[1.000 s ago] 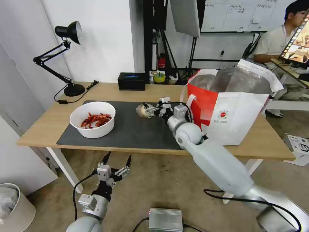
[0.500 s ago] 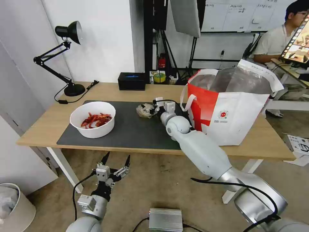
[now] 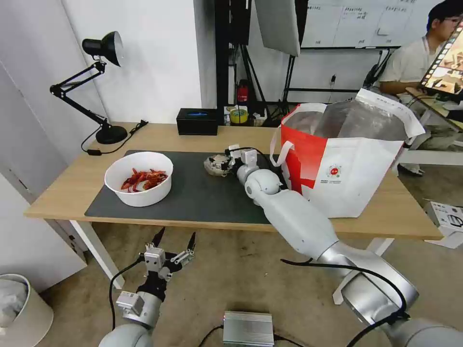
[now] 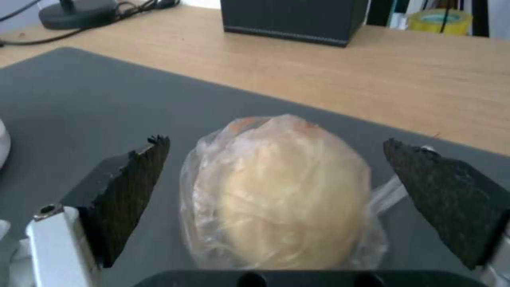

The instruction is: Pick up the trash from the table and place it into the takeout bag.

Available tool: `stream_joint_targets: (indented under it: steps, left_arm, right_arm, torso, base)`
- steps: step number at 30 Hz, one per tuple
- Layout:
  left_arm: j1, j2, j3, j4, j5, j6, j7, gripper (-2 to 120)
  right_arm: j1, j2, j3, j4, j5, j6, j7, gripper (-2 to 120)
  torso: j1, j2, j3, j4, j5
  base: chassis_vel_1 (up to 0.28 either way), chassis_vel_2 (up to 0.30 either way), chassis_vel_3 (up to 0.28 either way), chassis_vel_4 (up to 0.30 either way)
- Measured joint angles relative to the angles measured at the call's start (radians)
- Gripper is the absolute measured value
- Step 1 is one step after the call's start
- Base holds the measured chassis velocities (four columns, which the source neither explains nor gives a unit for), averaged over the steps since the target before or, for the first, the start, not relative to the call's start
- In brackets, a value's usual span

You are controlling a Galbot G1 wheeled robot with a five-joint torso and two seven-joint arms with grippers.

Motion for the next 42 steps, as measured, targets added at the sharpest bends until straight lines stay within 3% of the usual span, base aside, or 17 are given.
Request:
stream_joint_targets:
  steps: [10,15,18,25,32,34,38,42]
  left_arm:
    - [0.001,-0.003,0.002,0.001,-0.002,-0.001,0.0,100]
    - [0.001,-0.007,0.005,0.003,-0.002,-0.003,0.001,100]
    - [0.002,-0.008,0.005,0.003,-0.001,-0.003,0.001,100]
    - [0.001,-0.009,0.006,0.003,-0.001,-0.003,0.001,100]
    - [0.002,-0.013,0.007,-0.002,0.002,-0.003,0.001,100]
    - [0.002,-0.013,0.007,-0.003,0.002,-0.003,0.001,100]
    - [0.007,-0.011,0.005,-0.011,0.002,-0.003,0.001,100]
    - [0.012,-0.012,0.0,-0.019,0.002,-0.003,0.0,100]
  right_arm:
    - [0.003,0.025,0.0,-0.047,-0.016,-0.012,-0.003,100]
    - [0.004,0.029,0.003,-0.063,-0.018,-0.012,-0.003,93]
    - [0.002,0.025,0.005,-0.062,-0.017,-0.012,-0.003,79]
    - [-0.007,0.015,0.008,-0.046,-0.013,-0.015,0.001,59]
    - [-0.044,-0.018,0.018,0.015,-0.009,-0.016,0.009,28]
    - [-0.049,-0.022,0.02,0.025,-0.01,-0.015,0.009,25]
    - [-0.077,-0.049,0.026,0.095,-0.012,-0.014,0.022,9]
    - [-0.113,-0.084,0.029,0.212,-0.051,-0.013,0.036,3]
  torso:
    - [0.0,0.0,0.0,0.0,0.0]
    - [0.0,0.0,0.0,0.0,0.0]
    - [0.0,0.0,0.0,0.0,0.0001]
    - [0.0,0.0,0.0,0.0,0.0002]
    - [0.0,0.0,0.0,0.0,0.0001]
    - [0.0,0.0,0.0,0.0,0.0001]
    - [0.0,0.0,0.0,-0.0002,0.0001]
    - [0.0,0.0,0.0,-0.0001,0.0001]
  base:
    - [0.0,0.0,0.0,0.0]
    - [0.0,0.0,0.0,0.0]
    - [0.0,0.0,0.0,0.0]
    - [0.0,0.0,0.0,0.0]
    - [0.0,0.0,0.0,0.0]
    - [0.0,0.0,0.0,0.0]
    - [0.0,0.0,0.0,0.0]
    - [0.0,0.0,0.0,0.0]
